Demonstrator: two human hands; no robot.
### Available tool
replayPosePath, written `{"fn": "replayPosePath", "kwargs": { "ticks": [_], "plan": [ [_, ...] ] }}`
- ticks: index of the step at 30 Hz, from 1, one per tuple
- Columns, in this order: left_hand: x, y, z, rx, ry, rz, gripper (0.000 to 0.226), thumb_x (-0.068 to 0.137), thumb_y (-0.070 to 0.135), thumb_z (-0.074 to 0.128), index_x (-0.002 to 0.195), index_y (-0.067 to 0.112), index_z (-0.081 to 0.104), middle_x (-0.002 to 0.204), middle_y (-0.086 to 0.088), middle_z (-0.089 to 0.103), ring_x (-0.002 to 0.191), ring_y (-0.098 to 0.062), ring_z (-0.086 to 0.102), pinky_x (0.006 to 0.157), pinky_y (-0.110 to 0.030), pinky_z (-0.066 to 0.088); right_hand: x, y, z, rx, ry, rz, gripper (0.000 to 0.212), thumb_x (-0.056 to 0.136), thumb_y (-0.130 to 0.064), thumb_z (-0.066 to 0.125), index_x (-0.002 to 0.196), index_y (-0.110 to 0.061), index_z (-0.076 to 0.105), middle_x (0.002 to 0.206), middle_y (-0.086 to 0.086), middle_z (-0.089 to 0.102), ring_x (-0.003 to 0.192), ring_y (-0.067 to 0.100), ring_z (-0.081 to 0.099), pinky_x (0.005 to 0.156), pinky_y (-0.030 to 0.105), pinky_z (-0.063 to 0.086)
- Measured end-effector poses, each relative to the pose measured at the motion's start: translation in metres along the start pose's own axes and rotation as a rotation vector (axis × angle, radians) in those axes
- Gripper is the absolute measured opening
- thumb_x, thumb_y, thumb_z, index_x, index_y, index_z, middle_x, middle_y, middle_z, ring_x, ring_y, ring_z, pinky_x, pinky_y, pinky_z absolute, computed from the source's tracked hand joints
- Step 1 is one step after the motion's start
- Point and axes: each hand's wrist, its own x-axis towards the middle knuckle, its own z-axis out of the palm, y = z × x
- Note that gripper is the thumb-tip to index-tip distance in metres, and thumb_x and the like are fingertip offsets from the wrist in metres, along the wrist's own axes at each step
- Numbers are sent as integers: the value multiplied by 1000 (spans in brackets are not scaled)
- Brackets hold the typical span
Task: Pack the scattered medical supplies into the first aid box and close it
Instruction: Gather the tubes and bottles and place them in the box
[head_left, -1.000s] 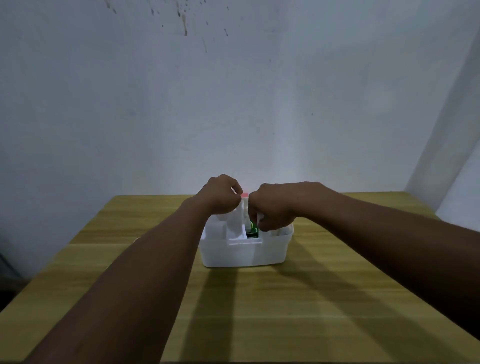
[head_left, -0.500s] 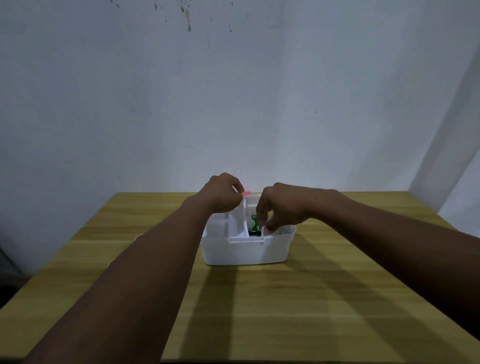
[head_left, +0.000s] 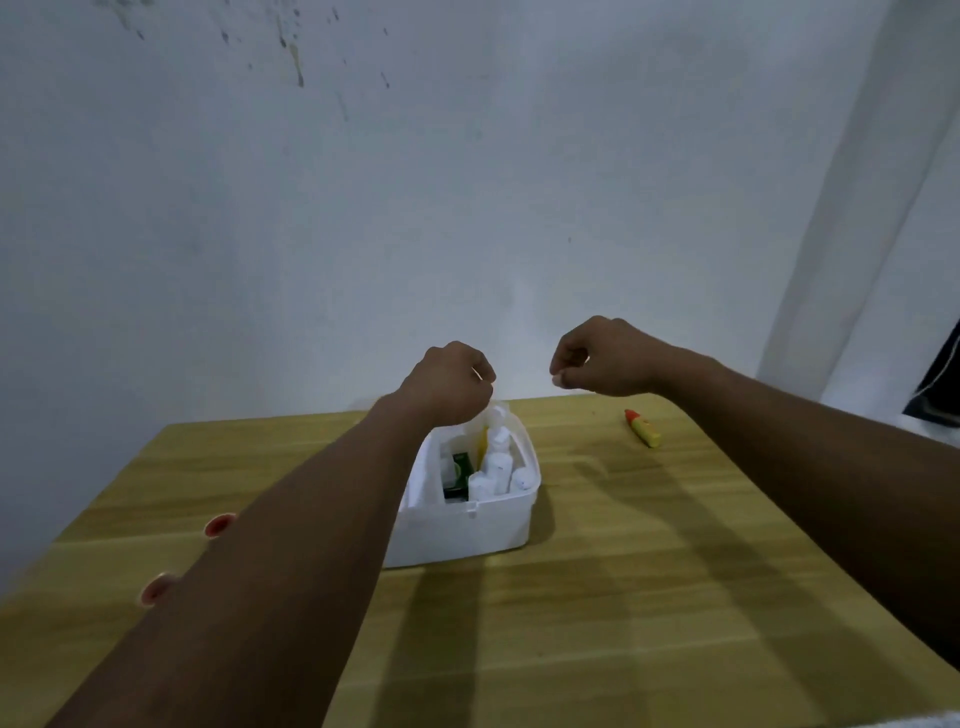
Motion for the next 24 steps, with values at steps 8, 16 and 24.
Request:
{"fn": "replayPosePath", "kwargs": {
  "ticks": [8, 16, 24],
  "plan": [
    [57, 56, 55, -31, -134, 117, 28, 88, 18, 55, 110, 18, 72, 115, -4, 67, 99, -20, 67, 93, -38, 55, 20, 103, 27, -71, -30, 366, 17, 82, -21, 72, 96, -10, 70, 103, 7, 71, 95, 24, 66, 84, 38, 57],
    [98, 64, 98, 64, -315, 107, 29, 91, 23, 59, 117, 18, 70, 127, -6, 62, 111, -23, 61, 95, -35, 52, 44, 157, 72, -154, -81, 485, 41, 89, -26, 68, 125, -8, 58, 125, 11, 62, 108, 27, 61, 92, 39, 54],
    [75, 38, 51, 42, -172, 50, 29, 91, 22, 57, 116, 18, 71, 122, -6, 66, 106, -21, 64, 91, -29, 51, 30, 141, 75, -232, -218, 470, 37, 91, -34, 65, 113, -5, 63, 118, 15, 64, 103, 30, 63, 83, 37, 53]
  ]
}}
